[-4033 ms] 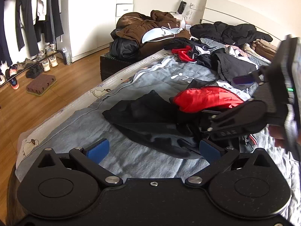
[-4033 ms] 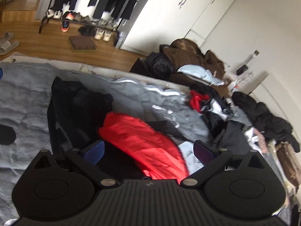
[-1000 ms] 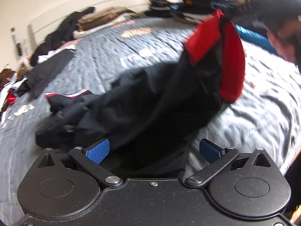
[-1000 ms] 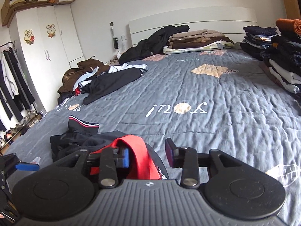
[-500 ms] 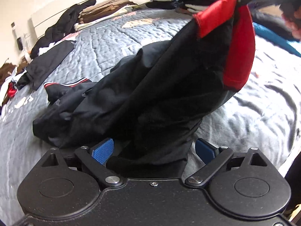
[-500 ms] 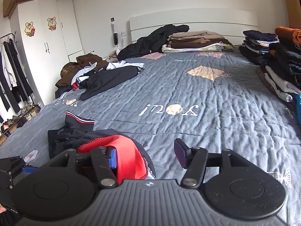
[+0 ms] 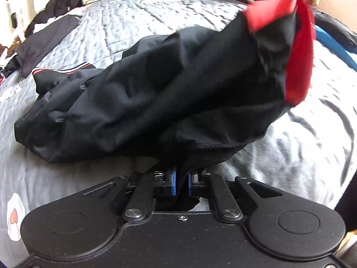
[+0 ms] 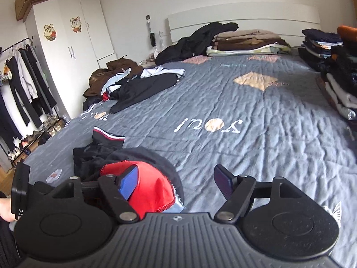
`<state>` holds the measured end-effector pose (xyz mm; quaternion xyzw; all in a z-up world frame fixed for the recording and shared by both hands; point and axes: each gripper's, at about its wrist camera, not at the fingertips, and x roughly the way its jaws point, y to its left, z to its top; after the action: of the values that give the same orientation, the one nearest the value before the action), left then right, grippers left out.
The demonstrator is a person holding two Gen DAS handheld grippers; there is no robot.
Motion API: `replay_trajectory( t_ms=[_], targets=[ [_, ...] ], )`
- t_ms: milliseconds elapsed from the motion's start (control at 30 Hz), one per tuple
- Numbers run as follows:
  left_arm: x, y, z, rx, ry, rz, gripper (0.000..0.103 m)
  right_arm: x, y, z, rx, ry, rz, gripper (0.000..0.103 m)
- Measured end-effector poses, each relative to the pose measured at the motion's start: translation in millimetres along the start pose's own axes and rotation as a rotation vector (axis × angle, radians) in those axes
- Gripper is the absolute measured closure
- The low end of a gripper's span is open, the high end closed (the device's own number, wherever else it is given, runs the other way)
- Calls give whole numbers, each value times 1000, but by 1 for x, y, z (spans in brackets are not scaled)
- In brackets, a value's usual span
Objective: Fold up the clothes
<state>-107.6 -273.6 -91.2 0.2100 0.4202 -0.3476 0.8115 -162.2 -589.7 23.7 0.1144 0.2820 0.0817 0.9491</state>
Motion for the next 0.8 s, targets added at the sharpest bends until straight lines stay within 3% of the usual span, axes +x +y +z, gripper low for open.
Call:
replay_trajectory(
  t_ms=[200, 367, 500, 600, 667, 800],
  targets=[
    [-55, -27, -9, 60, 11, -107, 95, -5, 0, 13, 0, -36, 37, 24],
    [-74, -53, -21, 112, 85, -246, 97, 8, 3, 6, 12, -12, 75, 23],
    [-79, -50, -25, 61, 57, -267, 94, 17, 2, -1, 28, 9, 68, 23],
    [-95, -30, -8, 14, -31, -245, 64, 21, -2, -3, 54, 5, 63, 23],
    [-106, -16, 4, -17, -90, -229, 25, 23, -6, -5, 71, 3, 60, 23],
    [-115, 6, 43, -10, -223, -160, 22, 25, -10, -5, 86, -6, 54, 23]
  ],
)
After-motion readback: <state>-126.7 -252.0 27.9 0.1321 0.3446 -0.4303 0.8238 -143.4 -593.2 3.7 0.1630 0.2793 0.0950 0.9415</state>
